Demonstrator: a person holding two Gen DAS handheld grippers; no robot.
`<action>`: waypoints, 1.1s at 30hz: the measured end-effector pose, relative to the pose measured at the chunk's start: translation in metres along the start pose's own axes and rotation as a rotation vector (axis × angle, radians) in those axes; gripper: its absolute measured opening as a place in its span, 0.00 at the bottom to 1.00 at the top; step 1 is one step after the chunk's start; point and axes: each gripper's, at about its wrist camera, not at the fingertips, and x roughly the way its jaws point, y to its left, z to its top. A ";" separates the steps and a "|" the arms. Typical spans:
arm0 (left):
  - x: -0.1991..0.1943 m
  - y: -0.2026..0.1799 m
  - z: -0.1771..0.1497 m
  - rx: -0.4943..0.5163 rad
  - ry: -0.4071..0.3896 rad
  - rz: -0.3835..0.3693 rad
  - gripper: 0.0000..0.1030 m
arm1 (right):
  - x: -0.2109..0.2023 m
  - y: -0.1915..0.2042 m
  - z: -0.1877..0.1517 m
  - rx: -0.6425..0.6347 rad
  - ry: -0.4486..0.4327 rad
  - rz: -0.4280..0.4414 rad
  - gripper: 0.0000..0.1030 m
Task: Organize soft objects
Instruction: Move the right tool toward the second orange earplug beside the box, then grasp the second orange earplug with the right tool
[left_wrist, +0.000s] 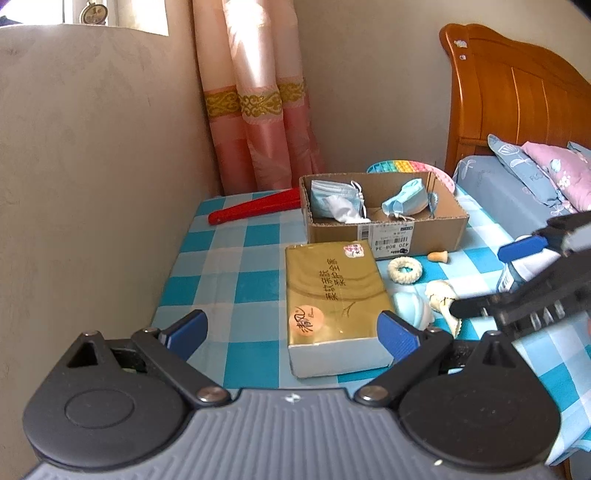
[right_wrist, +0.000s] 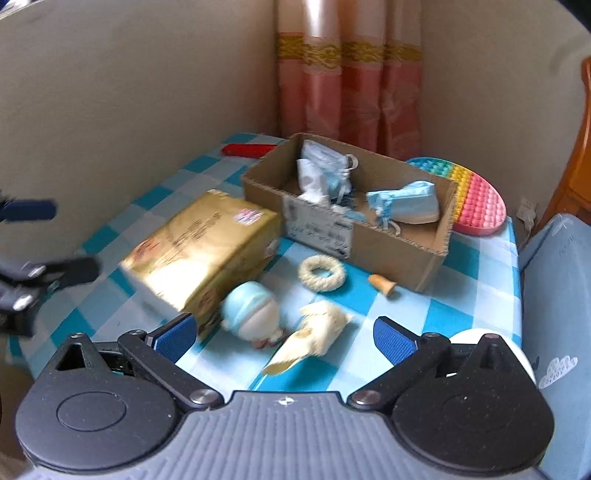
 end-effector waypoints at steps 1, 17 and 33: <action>-0.001 -0.001 0.000 0.003 -0.005 -0.007 0.95 | 0.002 -0.005 0.004 0.021 0.001 -0.009 1.00; 0.001 -0.017 -0.008 0.078 0.009 -0.081 0.95 | 0.062 -0.063 0.050 0.289 0.121 -0.199 0.90; 0.012 -0.014 -0.012 0.072 0.040 -0.090 0.95 | 0.106 -0.082 0.052 0.446 0.218 -0.221 0.54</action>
